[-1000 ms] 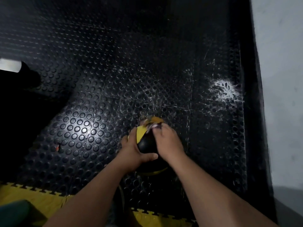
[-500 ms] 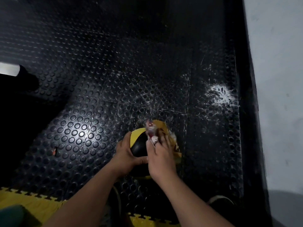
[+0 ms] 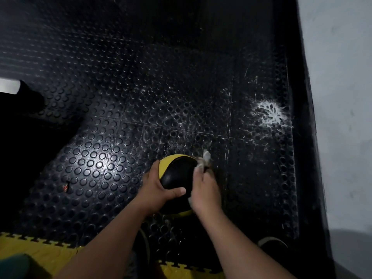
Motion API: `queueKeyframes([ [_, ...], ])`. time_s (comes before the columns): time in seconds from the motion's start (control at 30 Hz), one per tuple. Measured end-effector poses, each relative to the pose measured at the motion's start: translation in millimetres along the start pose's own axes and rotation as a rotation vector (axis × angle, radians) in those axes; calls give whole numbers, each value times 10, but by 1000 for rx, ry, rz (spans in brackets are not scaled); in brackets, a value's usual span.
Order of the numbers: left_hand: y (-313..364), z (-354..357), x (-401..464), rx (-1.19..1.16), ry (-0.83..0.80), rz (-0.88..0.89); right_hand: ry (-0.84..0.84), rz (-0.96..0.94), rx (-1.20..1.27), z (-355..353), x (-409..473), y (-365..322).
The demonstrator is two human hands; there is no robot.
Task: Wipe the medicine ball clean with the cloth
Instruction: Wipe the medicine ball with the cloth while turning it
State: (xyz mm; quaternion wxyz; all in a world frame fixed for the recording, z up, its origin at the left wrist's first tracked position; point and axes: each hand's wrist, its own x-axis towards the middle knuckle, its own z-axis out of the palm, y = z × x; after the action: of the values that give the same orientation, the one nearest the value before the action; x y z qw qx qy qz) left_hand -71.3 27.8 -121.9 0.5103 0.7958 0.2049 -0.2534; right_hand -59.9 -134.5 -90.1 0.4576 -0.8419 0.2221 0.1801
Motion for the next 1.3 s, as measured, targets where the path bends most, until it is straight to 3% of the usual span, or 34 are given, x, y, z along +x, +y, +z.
queueKeyframes([
  [0.07, -58, -17, 55, -35, 38, -23, -46, -189, 16, 123, -226, -24],
  [0.1, -88, -1, 79, -49, 40, -31, -45, -180, 57, 131, -214, 30],
  [0.23, -21, 79, 58, -57, 45, -35, 25, 271, 305, 50, 276, 121],
  [0.4, -58, 18, 86, -87, 55, -51, 42, -87, 240, 299, -341, 93],
  [0.43, -60, 34, 83, -90, 56, -54, 57, -51, 285, 260, -256, 115],
  [0.53, -36, 85, 70, -93, 58, -71, 76, 360, 500, 161, 210, 120],
  [0.57, -34, 74, 69, -111, 55, -72, 94, 396, 521, 196, 220, 93],
  [0.67, -86, 12, 81, -171, 61, -68, 88, 143, 440, 362, -208, 2],
  [0.73, -95, 25, 87, -165, 69, -61, 62, 117, 466, 343, -249, 57],
  [0.87, -53, 92, 54, -140, 73, -55, 114, 441, 568, 288, 225, 164],
  [1.0, -58, 1, 63, -151, 57, -48, 84, 95, 386, 404, -255, -11],
  [1.1, 17, 105, 34, -104, 81, -39, 170, 271, 334, 309, 146, 81],
  [1.17, 19, 134, 24, -103, 82, -44, 141, 363, 326, 232, 222, -59],
  [1.3, 0, 60, -4, -105, 84, -32, 29, 78, 119, 246, -139, -166],
])
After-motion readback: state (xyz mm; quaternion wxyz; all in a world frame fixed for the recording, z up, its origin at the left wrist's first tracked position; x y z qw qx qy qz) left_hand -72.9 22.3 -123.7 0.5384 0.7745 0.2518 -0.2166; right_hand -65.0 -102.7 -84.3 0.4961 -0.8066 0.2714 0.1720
